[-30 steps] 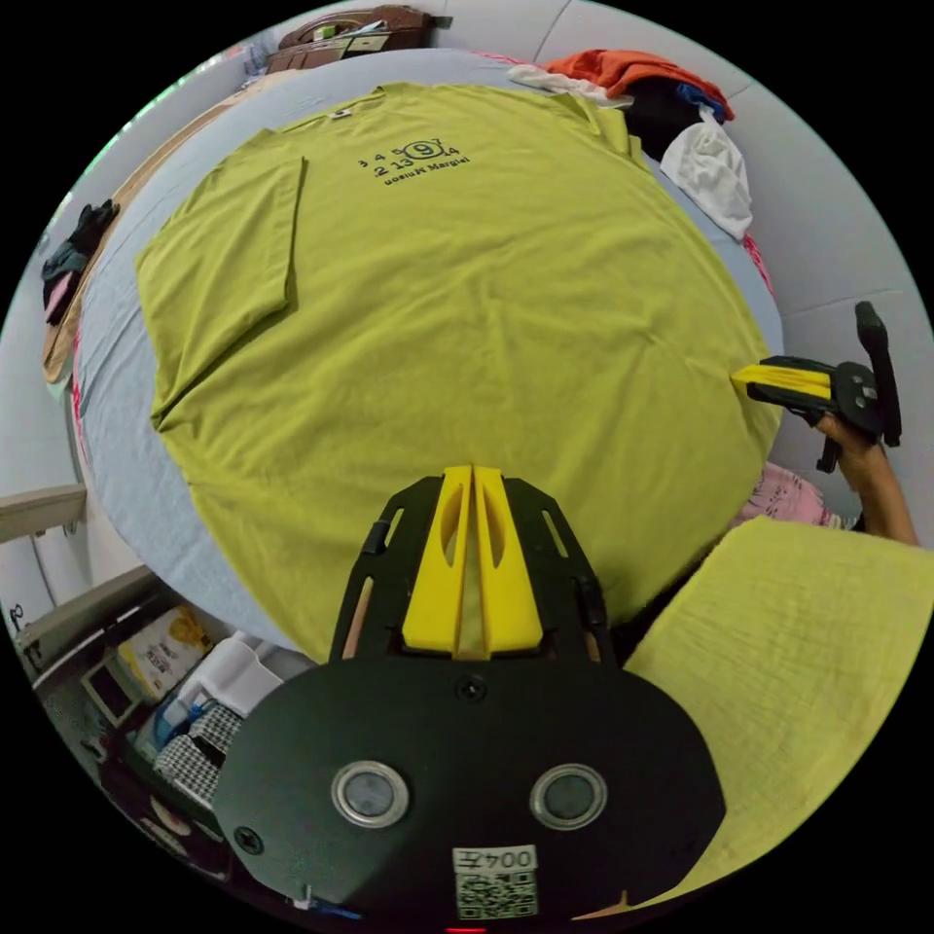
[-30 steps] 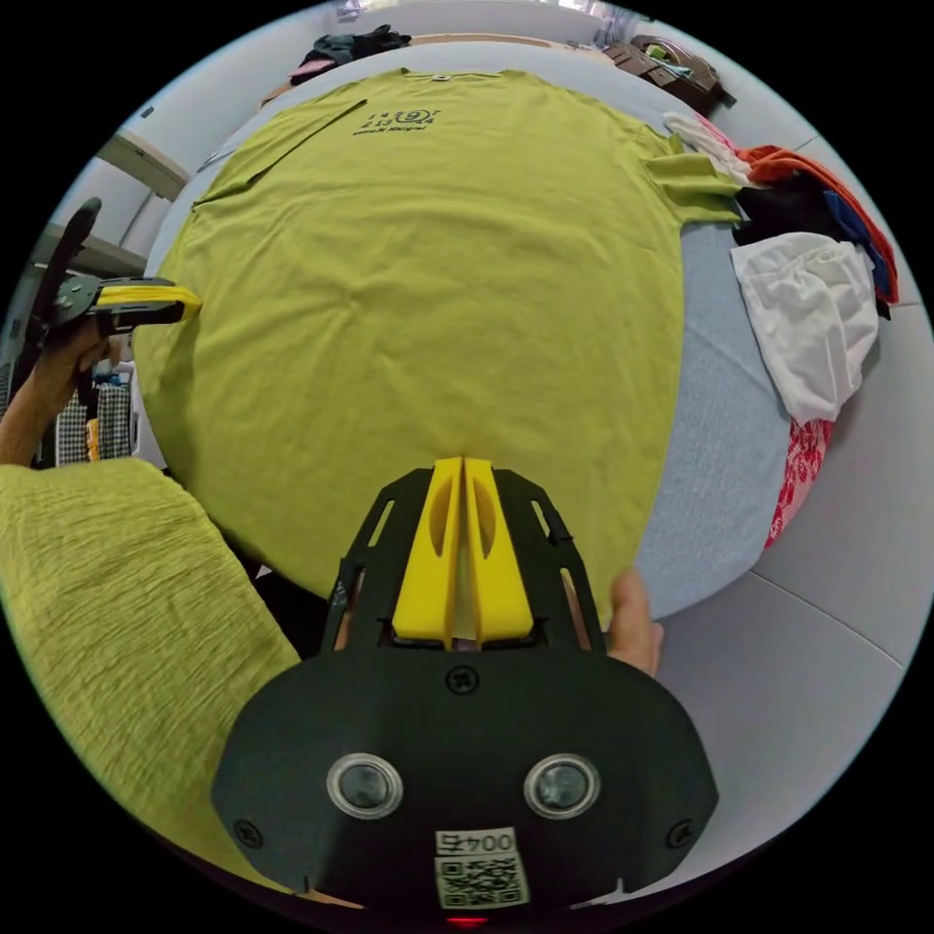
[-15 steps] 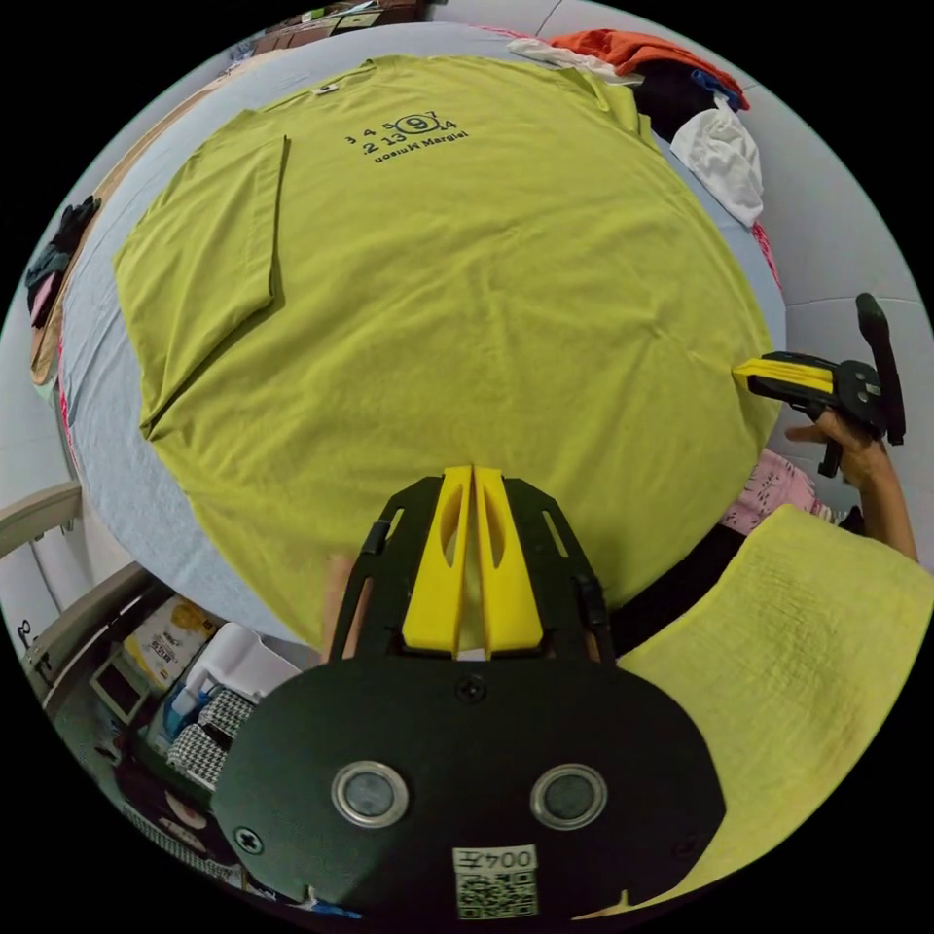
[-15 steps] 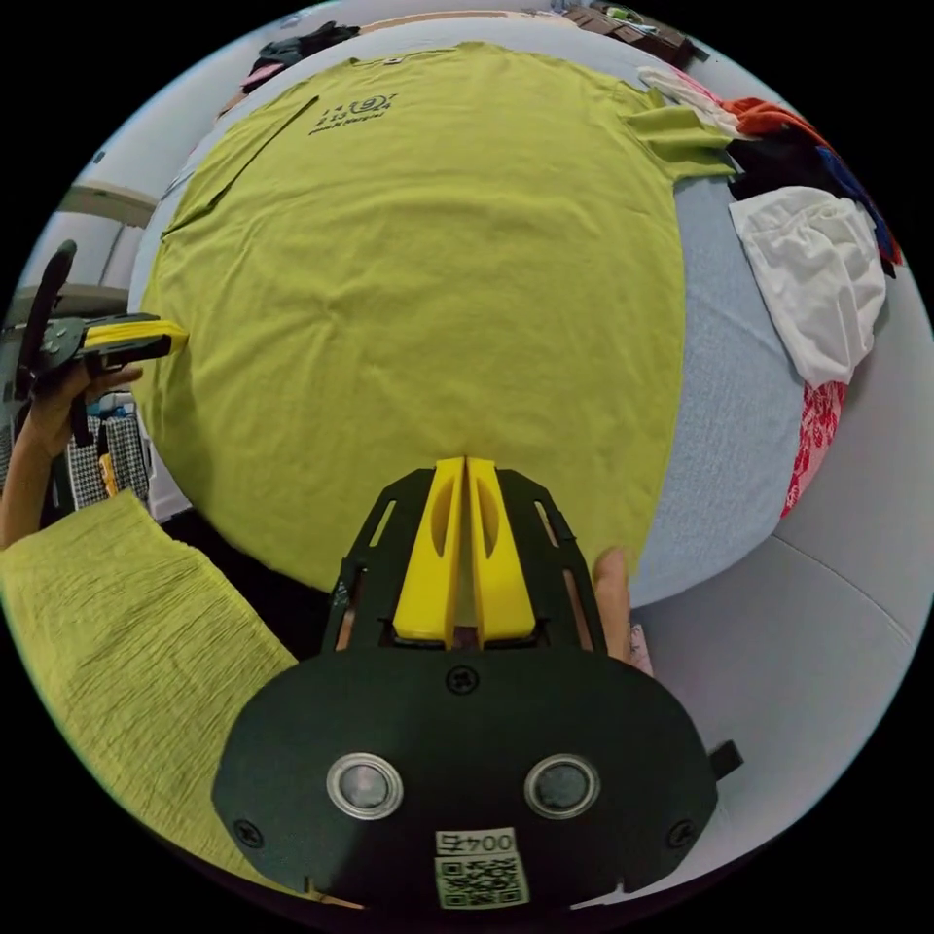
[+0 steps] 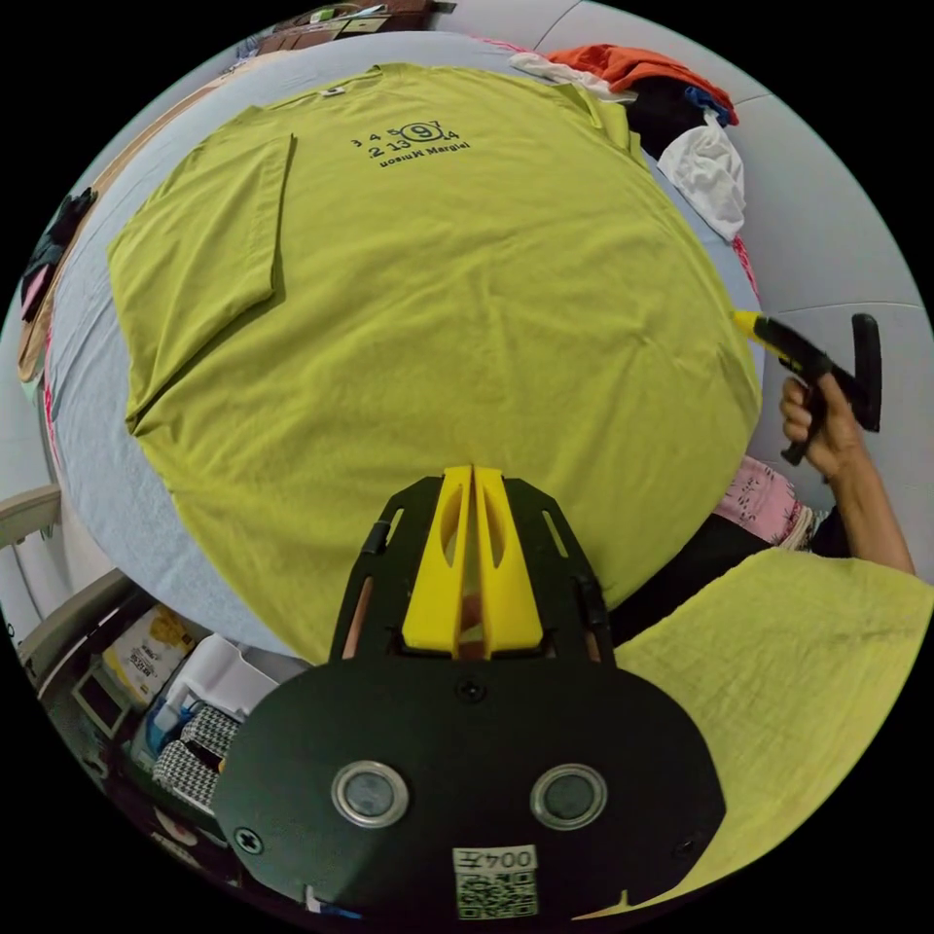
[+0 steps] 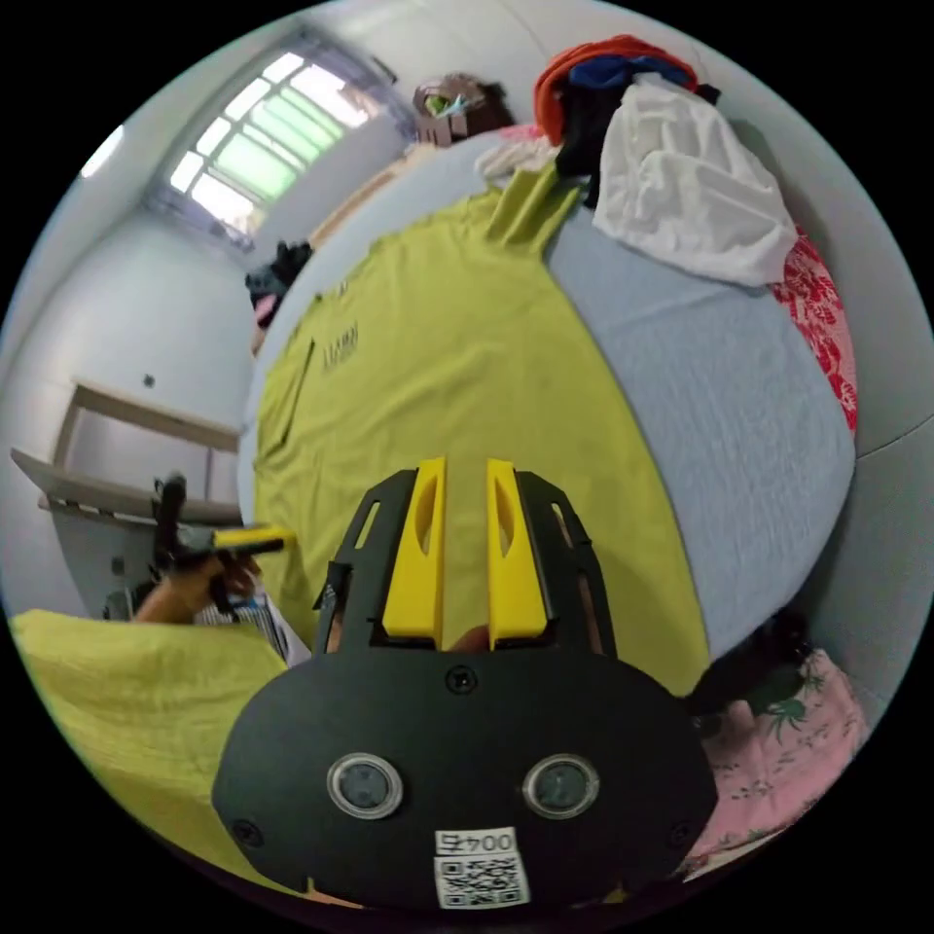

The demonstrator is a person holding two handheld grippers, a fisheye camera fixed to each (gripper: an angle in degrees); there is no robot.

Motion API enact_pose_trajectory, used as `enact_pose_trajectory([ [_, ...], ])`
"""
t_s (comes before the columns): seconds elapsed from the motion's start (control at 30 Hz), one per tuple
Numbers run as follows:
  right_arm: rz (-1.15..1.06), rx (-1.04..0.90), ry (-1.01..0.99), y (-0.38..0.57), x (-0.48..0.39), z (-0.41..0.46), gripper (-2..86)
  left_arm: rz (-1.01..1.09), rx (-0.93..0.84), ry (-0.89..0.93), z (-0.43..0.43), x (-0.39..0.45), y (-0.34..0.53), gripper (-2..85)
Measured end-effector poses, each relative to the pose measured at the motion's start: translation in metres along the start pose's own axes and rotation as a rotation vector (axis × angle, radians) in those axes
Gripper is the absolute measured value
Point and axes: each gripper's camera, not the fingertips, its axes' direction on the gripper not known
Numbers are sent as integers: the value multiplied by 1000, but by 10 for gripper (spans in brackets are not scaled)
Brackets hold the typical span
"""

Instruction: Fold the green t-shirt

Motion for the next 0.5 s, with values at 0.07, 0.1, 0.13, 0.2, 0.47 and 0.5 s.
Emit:
enact_pose_trajectory([
  [0.07,48,99,-51,-41,25,-22,68,-12,2,-7,3,0,1,4],
  [0.1,61,120,-68,-53,31,-26,67,-21,1,-15,5,0,1,4],
  [0.13,94,158,-99,-78,47,-32,67,-25,1,-20,6,0,1,4],
  [0.2,143,189,-169,-116,71,-34,66,-46,-2,-45,10,3,1,4],
  [0.47,354,219,-200,-240,156,-16,74,-162,-27,-63,19,0,-4,4],
  [0.5,368,218,-200,-245,160,-14,74,-185,-29,-55,21,-2,-4,4],
])
